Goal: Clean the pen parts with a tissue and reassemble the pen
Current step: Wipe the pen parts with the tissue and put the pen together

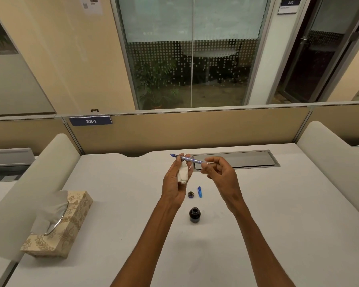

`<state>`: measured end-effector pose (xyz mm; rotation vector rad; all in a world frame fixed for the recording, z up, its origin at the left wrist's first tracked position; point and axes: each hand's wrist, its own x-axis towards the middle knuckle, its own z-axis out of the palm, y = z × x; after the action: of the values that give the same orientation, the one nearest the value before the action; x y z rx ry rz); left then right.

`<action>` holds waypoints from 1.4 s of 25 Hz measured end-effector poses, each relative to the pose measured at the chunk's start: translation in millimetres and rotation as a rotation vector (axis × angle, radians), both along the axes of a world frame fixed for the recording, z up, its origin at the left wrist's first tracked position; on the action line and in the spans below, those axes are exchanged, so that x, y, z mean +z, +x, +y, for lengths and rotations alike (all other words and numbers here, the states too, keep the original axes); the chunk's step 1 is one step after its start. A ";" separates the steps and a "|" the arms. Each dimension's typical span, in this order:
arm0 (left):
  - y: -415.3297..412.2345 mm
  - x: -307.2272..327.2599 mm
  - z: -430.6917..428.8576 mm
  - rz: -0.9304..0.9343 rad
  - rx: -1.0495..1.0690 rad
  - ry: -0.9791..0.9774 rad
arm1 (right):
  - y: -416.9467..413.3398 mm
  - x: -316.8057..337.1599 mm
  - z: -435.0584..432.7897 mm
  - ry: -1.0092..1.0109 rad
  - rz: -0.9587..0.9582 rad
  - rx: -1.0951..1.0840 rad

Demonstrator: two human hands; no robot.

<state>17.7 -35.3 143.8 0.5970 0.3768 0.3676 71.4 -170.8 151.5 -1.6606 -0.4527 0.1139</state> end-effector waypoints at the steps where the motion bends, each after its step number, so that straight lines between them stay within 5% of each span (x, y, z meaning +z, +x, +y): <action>1: -0.4 -1.0 1.1 -0.008 -0.001 -0.004 | 0.4 1.1 -2.5 0.026 -0.021 0.021; 9: 3.9 -5.4 -4.9 0.038 0.020 0.118 | 0.7 -7.4 5.0 -0.133 -0.098 -0.114; 16: 5.3 -10.6 0.1 0.061 0.039 0.226 | 2.3 -11.2 2.9 -0.243 -0.072 -0.033; 24: 7.2 -34.4 -4.0 0.238 0.027 0.482 | 11.3 -23.4 -5.3 -0.461 -0.287 0.055; 29: 8.1 -52.3 -3.3 0.318 -0.026 0.482 | 12.1 -44.7 -5.6 -0.498 -0.193 0.053; 35: -9.5 -78.1 3.1 0.334 -0.016 0.240 | 12.1 -107.7 -15.8 -0.518 0.128 -0.150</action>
<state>8.2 -32.2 65.7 0.8995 0.6529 0.2996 83.5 -186.6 43.7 -2.1732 -0.2063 0.2402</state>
